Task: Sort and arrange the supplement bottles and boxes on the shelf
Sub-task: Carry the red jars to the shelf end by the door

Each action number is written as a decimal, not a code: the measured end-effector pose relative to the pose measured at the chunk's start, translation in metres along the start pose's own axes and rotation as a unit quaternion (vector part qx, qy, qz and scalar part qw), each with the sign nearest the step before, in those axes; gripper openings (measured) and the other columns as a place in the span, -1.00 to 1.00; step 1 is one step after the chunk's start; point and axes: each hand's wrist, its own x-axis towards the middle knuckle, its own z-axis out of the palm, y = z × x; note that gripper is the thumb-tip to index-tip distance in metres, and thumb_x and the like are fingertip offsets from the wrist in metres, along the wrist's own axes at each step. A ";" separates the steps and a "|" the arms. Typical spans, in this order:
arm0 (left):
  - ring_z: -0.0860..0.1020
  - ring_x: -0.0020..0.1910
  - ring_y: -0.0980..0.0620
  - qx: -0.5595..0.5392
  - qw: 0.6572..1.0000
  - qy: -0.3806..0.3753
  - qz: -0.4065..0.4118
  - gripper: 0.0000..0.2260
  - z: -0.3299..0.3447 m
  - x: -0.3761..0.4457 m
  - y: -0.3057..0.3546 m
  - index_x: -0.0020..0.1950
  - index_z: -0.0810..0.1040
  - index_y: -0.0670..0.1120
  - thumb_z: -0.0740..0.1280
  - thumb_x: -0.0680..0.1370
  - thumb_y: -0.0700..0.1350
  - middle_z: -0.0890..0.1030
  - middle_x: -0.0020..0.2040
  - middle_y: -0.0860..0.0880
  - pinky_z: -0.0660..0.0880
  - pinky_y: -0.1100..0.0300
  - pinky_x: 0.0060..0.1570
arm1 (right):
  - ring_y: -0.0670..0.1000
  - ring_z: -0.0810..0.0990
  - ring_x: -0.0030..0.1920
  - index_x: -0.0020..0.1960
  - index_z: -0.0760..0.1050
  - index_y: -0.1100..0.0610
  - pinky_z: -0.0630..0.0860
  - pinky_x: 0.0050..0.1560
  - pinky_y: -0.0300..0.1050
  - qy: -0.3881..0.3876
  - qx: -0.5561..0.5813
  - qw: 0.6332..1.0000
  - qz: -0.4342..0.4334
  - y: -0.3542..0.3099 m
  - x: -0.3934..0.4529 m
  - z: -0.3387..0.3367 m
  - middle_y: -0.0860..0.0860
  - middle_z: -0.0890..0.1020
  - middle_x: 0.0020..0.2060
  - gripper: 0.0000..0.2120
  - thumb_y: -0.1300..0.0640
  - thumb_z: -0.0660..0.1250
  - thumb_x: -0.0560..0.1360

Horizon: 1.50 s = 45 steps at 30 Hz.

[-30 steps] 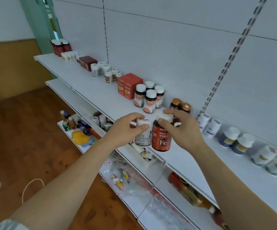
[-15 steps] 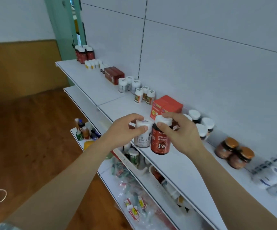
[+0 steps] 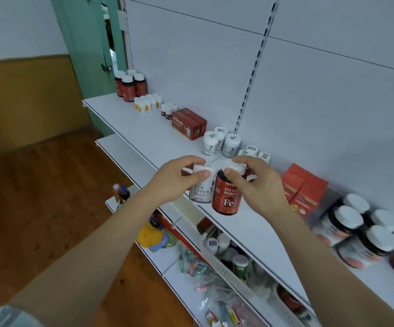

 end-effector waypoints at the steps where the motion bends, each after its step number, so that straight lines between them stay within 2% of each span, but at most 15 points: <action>1: 0.64 -0.02 0.13 -0.001 1.000 -0.002 0.001 -0.73 -0.008 0.010 -0.004 0.21 0.57 0.16 0.41 0.52 0.12 0.62 0.12 0.14 0.61 0.06 0.04 | -0.12 0.57 0.02 0.15 0.58 -0.11 0.51 0.05 -0.19 0.001 0.003 1.000 0.004 -0.001 0.010 0.008 -0.12 0.60 0.09 -0.70 -0.13 0.44 0.45; 8: 0.64 -0.03 0.09 -0.001 1.000 -0.026 -0.002 -0.71 -0.037 0.087 -0.029 0.22 0.57 0.10 0.42 0.51 0.09 0.61 0.10 0.10 0.64 0.04 -0.01 | -0.10 0.57 0.03 0.15 0.58 -0.11 0.56 0.08 -0.07 0.027 0.015 0.999 0.035 0.009 0.080 0.050 -0.10 0.61 0.11 -0.69 -0.14 0.45 0.43; 14: 0.64 -0.01 0.12 0.022 0.996 -0.081 -0.002 -0.69 -0.042 0.149 -0.036 0.22 0.57 0.11 0.45 0.49 0.07 0.62 0.11 0.13 0.63 0.04 0.01 | -0.14 0.58 -0.01 0.05 0.55 -0.20 0.57 0.04 -0.10 0.056 0.010 0.995 0.076 0.024 0.117 0.061 -0.15 0.60 0.07 -0.74 -0.17 0.44 0.38; 18: 0.62 0.00 0.17 0.055 0.985 -0.161 0.014 -0.62 -0.037 0.173 -0.048 0.25 0.54 0.13 0.48 0.46 0.08 0.61 0.12 0.16 0.62 0.04 0.03 | -0.19 0.57 -0.05 0.05 0.56 -0.15 0.54 -0.04 -0.22 0.069 -0.035 0.992 0.100 0.035 0.117 0.065 -0.15 0.61 0.00 -0.73 -0.14 0.46 0.38; 22: 0.57 0.00 0.20 0.111 0.967 -0.214 0.087 -0.55 -0.039 0.199 -0.040 0.34 0.49 0.02 0.46 0.48 0.02 0.56 0.19 0.08 0.54 0.16 0.06 | -0.22 0.56 -0.12 0.03 0.56 -0.13 0.42 -0.18 -0.46 0.107 -0.056 0.981 0.151 0.039 0.116 0.066 -0.13 0.63 -0.06 -0.77 -0.08 0.47 0.40; 24: 0.55 -0.03 0.11 0.124 0.955 -0.237 0.131 -0.69 -0.042 0.211 -0.028 0.20 0.57 -0.06 0.45 0.48 -0.04 0.58 0.09 0.02 0.49 0.10 0.03 | -0.19 0.58 -0.11 0.06 0.57 -0.10 0.45 -0.16 -0.38 0.122 -0.072 0.974 0.175 0.035 0.111 0.065 -0.13 0.61 -0.08 -0.76 -0.06 0.48 0.41; 27: 0.52 -0.06 0.10 0.143 0.936 -0.255 0.196 -0.78 -0.041 0.238 -0.015 0.05 0.57 0.05 0.46 0.44 -0.01 0.53 -0.05 0.12 0.43 0.20 -0.12 | -0.13 0.60 -0.07 0.08 0.57 -0.09 0.55 -0.07 -0.17 0.150 -0.087 0.967 0.189 0.028 0.107 0.067 -0.11 0.62 -0.02 -0.72 -0.12 0.46 0.40; 29: 0.51 -0.01 0.13 0.169 0.920 -0.262 0.236 -0.68 -0.035 0.257 -0.012 0.15 0.56 0.08 0.47 0.42 0.03 0.53 0.02 0.12 0.41 0.23 -0.05 | -0.09 0.60 -0.06 0.08 0.57 -0.09 0.57 -0.04 -0.10 0.168 -0.099 0.962 0.191 0.026 0.103 0.071 -0.09 0.62 0.01 -0.69 -0.15 0.43 0.38; 31: 0.51 0.01 0.11 0.203 0.904 -0.281 0.251 -0.63 -0.026 0.270 -0.013 0.18 0.56 0.10 0.47 0.40 0.09 0.53 0.05 0.09 0.45 0.17 0.01 | -0.13 0.58 -0.06 0.09 0.58 -0.08 0.55 -0.05 -0.15 0.176 -0.109 0.958 0.199 0.024 0.097 0.075 -0.11 0.61 0.02 -0.68 -0.15 0.43 0.38; 33: 0.51 0.00 0.10 0.239 0.886 -0.303 0.256 -0.68 -0.014 0.279 -0.017 0.09 0.55 0.16 0.44 0.37 0.17 0.53 0.00 0.11 0.48 0.12 0.02 | -0.16 0.57 -0.09 0.08 0.59 -0.07 0.53 -0.12 -0.21 0.188 -0.124 0.956 0.190 0.022 0.092 0.078 -0.13 0.61 -0.02 -0.68 -0.15 0.44 0.37; 35: 0.51 -0.05 0.09 0.277 0.870 -0.309 0.267 -0.72 -0.003 0.287 -0.025 -0.03 0.53 0.17 0.36 0.33 0.25 0.53 -0.08 0.14 0.51 0.04 0.00 | -0.16 0.57 -0.11 0.06 0.59 -0.07 0.54 -0.14 -0.18 0.195 -0.136 0.955 0.180 0.023 0.091 0.079 -0.13 0.61 -0.04 -0.66 -0.20 0.41 0.35; 37: 0.49 -0.03 0.04 0.309 0.854 -0.305 0.288 -0.69 0.006 0.294 -0.030 -0.06 0.52 0.14 0.28 0.32 0.28 0.53 -0.08 0.13 0.50 -0.01 0.03 | -0.15 0.57 -0.10 0.06 0.59 -0.07 0.56 -0.13 -0.15 0.202 -0.135 0.954 0.177 0.025 0.091 0.079 -0.13 0.62 -0.01 -0.62 -0.24 0.38 0.33; 41: 0.31 0.34 -0.05 0.359 0.822 -0.296 0.328 -0.42 0.014 0.296 -0.039 0.32 0.53 0.04 0.30 0.35 0.26 0.47 0.27 0.04 0.22 0.09 0.37 | -0.16 0.58 -0.08 0.08 0.59 -0.07 0.58 -0.11 -0.14 0.212 -0.130 0.952 0.179 0.031 0.093 0.077 -0.14 0.61 0.02 -0.62 -0.23 0.40 0.34; 43: 0.24 0.38 -0.02 0.362 0.816 -0.291 0.345 -0.44 0.017 0.297 -0.046 0.36 0.50 0.04 0.37 0.41 0.21 0.42 0.31 0.05 0.15 0.09 0.40 | -0.15 0.58 -0.08 0.08 0.58 -0.09 0.57 -0.11 -0.14 0.209 -0.127 0.952 0.184 0.035 0.094 0.078 -0.14 0.60 0.03 -0.62 -0.23 0.39 0.34; 45: 0.25 0.37 -0.02 0.360 0.815 -0.284 0.355 -0.44 0.017 0.300 -0.054 0.34 0.51 0.03 0.34 0.40 0.24 0.43 0.28 0.05 0.17 0.07 0.41 | -0.14 0.58 -0.08 0.09 0.58 -0.08 0.57 -0.10 -0.13 0.204 -0.124 0.953 0.188 0.039 0.095 0.078 -0.14 0.60 0.02 -0.63 -0.21 0.41 0.35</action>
